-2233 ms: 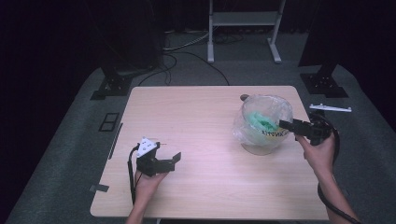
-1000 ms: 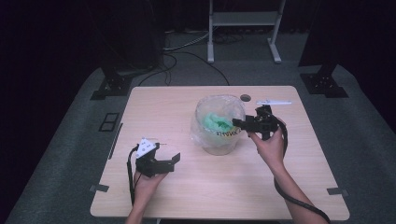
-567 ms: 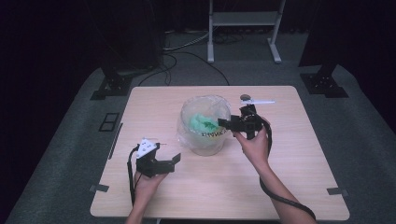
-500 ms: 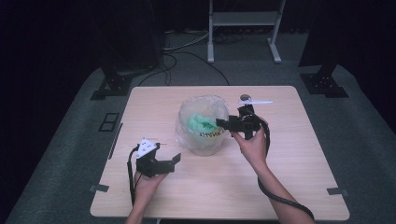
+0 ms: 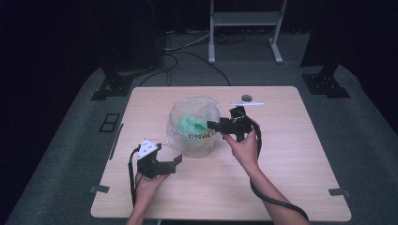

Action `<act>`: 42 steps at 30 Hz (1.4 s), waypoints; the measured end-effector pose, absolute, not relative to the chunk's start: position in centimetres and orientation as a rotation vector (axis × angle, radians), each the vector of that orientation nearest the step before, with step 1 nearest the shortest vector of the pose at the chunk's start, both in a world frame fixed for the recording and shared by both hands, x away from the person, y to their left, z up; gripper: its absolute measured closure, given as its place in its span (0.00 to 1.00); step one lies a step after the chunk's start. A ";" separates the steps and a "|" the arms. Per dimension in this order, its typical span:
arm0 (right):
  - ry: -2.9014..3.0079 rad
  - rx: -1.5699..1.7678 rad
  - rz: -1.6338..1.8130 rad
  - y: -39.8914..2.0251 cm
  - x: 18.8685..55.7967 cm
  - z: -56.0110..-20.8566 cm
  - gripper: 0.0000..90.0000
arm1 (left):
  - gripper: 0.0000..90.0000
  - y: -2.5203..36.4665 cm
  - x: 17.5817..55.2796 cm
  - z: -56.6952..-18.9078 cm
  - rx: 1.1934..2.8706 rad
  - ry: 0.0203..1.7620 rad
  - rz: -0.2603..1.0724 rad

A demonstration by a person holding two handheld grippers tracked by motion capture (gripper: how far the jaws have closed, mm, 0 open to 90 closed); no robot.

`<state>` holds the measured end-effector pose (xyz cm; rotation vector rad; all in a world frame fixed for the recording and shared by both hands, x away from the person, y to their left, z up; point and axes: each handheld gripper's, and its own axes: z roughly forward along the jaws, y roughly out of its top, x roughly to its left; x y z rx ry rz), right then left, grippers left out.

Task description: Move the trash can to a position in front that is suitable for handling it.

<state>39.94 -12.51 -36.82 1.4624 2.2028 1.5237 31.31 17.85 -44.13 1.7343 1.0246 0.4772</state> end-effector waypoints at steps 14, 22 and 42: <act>2.180 1.423 1.613 -14.2 39.6 -36.3 0.37 | 0.01 17.6 31.1 -43.8 1.735 1.005 0.477; 2.144 1.437 1.607 -17.2 39.5 -36.8 0.35 | 0.02 17.2 31.0 -43.3 1.729 0.987 0.472; 2.081 1.509 1.532 -23.4 38.8 -38.6 0.34 | 0.04 17.2 32.4 -38.5 1.679 0.906 0.474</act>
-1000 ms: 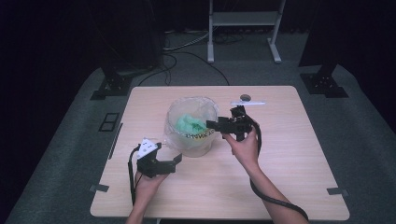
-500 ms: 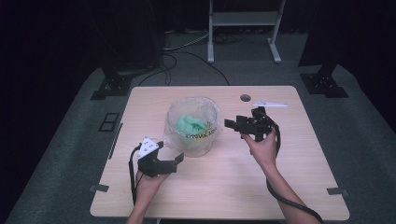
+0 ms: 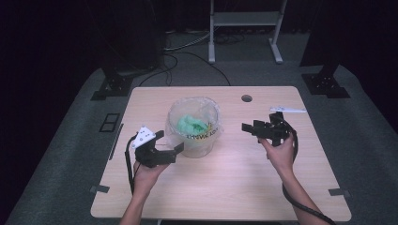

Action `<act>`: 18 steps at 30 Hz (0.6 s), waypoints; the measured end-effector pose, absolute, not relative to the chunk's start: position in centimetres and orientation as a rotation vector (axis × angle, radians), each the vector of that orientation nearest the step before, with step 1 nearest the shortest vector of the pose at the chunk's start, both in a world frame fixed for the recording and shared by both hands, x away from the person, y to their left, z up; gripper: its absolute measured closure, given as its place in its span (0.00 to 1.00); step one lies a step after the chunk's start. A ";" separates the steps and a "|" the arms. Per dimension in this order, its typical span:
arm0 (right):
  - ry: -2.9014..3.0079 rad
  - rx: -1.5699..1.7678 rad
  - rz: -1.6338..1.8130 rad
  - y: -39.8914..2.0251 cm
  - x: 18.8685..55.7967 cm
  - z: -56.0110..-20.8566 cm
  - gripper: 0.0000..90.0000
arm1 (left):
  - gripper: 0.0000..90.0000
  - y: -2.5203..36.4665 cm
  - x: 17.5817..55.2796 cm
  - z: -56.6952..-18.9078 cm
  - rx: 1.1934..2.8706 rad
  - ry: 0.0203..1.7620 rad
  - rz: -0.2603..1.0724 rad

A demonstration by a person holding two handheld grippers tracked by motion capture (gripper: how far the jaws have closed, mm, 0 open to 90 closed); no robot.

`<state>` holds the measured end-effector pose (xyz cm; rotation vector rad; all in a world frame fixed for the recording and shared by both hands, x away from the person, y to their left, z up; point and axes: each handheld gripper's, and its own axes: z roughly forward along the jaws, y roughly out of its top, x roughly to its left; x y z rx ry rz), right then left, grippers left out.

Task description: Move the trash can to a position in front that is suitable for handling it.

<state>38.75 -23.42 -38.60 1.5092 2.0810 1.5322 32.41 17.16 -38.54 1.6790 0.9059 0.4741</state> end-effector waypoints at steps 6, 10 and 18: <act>2.080 1.507 1.534 -23.6 38.7 -38.7 0.35 | 0.06 17.0 33.6 -37.5 1.665 0.923 0.470; 2.080 1.504 1.533 -23.6 38.7 -38.6 0.35 | 0.08 17.0 34.4 -37.3 1.664 0.950 0.479; 2.082 1.491 1.538 -23.6 38.6 -38.1 0.36 | 0.23 17.4 36.0 -36.8 1.594 1.036 0.428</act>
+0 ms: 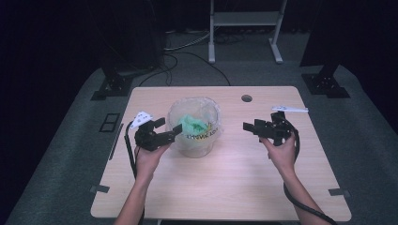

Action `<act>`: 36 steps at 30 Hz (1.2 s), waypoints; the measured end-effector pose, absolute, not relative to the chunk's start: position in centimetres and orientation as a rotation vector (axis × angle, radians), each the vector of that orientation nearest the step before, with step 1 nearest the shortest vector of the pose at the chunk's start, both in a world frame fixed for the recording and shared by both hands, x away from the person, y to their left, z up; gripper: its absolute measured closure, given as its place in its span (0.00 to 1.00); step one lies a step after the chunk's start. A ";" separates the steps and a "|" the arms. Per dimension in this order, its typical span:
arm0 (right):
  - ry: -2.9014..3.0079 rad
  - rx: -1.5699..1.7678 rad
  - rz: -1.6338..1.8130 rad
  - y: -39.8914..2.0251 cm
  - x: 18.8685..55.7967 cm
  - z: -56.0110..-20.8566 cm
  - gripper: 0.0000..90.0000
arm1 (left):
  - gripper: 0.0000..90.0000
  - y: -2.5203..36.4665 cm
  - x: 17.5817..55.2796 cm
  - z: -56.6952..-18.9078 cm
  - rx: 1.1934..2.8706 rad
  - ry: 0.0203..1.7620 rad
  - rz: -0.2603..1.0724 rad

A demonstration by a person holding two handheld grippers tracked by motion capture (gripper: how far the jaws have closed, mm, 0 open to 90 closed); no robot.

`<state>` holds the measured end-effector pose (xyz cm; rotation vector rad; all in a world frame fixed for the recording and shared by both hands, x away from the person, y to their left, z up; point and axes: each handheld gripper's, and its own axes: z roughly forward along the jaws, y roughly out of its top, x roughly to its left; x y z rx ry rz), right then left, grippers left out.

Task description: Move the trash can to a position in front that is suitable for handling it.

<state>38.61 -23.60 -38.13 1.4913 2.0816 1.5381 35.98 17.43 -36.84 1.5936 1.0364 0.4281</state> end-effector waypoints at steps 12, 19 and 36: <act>2.101 1.453 1.560 -22.7 38.6 -37.1 0.36 | 0.55 17.2 37.5 -36.5 1.650 1.099 0.511; 2.111 1.441 1.558 -22.2 38.9 -37.0 0.37 | 0.77 17.6 38.2 -36.2 1.690 1.102 0.548; 2.141 1.410 1.560 -19.8 40.2 -36.4 0.36 | 1.00 17.9 38.2 -35.2 1.693 1.057 0.568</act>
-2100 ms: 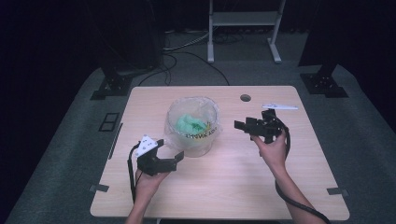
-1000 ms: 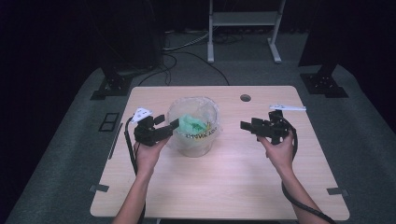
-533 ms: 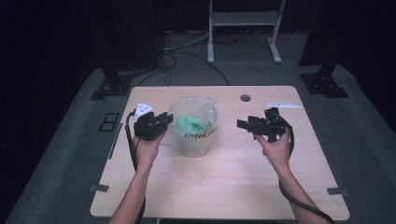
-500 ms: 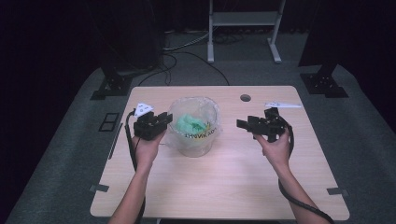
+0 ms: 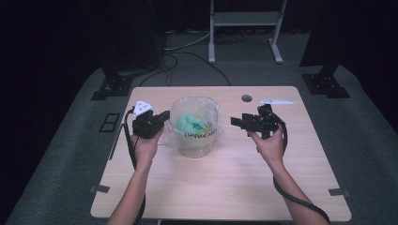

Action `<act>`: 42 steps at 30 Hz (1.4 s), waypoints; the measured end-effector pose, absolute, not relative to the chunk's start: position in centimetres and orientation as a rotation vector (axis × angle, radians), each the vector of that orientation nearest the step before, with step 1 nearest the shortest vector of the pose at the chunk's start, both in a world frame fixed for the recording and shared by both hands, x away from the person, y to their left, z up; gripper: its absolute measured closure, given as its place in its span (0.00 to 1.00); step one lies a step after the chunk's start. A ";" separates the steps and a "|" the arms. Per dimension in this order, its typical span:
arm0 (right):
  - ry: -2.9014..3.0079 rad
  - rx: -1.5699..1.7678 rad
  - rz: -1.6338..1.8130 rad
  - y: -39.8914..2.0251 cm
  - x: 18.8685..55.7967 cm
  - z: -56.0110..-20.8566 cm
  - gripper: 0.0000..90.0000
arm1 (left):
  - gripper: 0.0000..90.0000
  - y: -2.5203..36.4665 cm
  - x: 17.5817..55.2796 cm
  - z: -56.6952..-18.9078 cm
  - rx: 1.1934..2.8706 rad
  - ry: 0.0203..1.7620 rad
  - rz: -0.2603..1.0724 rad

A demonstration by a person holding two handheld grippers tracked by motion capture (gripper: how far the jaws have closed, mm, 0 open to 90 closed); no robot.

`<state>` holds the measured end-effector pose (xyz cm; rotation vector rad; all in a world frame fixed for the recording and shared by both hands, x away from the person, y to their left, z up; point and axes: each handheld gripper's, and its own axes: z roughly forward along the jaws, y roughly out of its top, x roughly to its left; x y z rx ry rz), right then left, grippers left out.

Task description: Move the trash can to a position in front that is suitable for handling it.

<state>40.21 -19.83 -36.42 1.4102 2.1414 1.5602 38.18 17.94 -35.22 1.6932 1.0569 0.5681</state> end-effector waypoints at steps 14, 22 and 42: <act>2.147 1.397 1.622 -16.0 42.6 -35.1 0.35 | 1.00 18.6 38.0 -34.4 1.656 1.042 0.545; 2.157 1.419 1.576 -14.5 43.6 -35.2 0.38 | 1.00 19.0 38.0 -34.3 1.640 1.042 0.536; 2.097 1.402 1.576 -13.5 43.3 -34.3 1.00 | 1.00 19.1 38.2 -34.2 1.582 1.023 0.502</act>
